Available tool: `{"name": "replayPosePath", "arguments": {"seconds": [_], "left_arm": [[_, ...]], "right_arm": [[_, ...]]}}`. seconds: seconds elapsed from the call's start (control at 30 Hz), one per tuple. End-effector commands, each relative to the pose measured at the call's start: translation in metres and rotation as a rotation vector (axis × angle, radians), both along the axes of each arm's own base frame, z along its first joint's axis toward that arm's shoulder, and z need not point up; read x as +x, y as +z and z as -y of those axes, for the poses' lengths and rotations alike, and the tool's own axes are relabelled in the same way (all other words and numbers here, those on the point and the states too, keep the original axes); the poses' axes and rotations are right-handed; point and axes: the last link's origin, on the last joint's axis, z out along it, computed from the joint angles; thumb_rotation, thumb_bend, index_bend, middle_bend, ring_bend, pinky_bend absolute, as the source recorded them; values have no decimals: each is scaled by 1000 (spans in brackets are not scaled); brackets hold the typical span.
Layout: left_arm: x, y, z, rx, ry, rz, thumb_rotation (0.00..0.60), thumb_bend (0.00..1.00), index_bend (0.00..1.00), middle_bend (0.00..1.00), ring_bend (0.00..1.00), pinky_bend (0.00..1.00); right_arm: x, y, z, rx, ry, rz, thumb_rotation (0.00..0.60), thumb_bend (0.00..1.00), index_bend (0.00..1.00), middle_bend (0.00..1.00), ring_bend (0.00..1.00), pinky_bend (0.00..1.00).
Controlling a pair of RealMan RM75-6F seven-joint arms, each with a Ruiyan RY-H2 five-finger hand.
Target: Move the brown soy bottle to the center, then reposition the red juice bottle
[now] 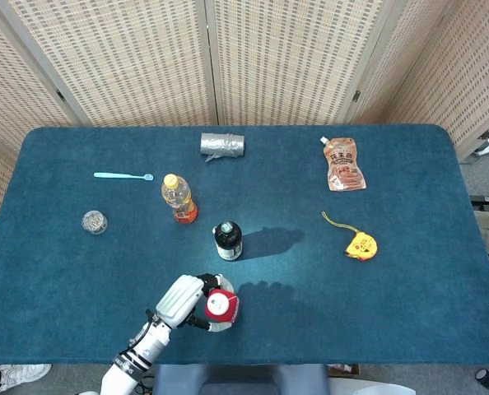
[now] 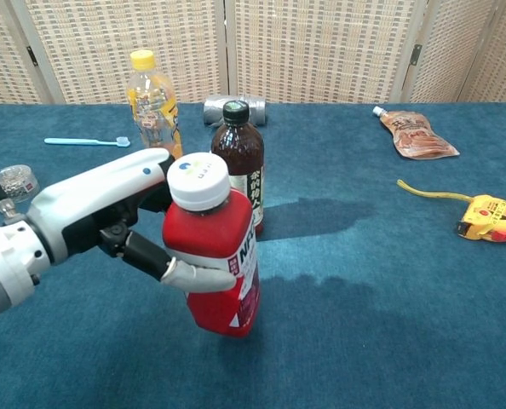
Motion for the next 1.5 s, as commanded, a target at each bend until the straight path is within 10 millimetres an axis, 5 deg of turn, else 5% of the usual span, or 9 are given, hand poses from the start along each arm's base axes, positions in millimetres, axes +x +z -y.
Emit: {"name": "replayPosePath", "arguments": {"seconds": [0.03,1.13,1.5], "left_arm": [[2,-4,0,-1,-6,-14,600,122,525,523,392,492],[22,-27,6,-59,-37,-84,600,122,505,523,392,492],[23,-26,8,-53,-41,-87,600,122,284,446,356,492]], "right_arm": [[-3,1,-1,-6,-5,5,600,0,138,277,176,427],[-15,3,-2,-31,-17,31,600,0,137,277,177,427],[-16,3,-1,-31,-19,29,600,0,137,277,177,427]]}}
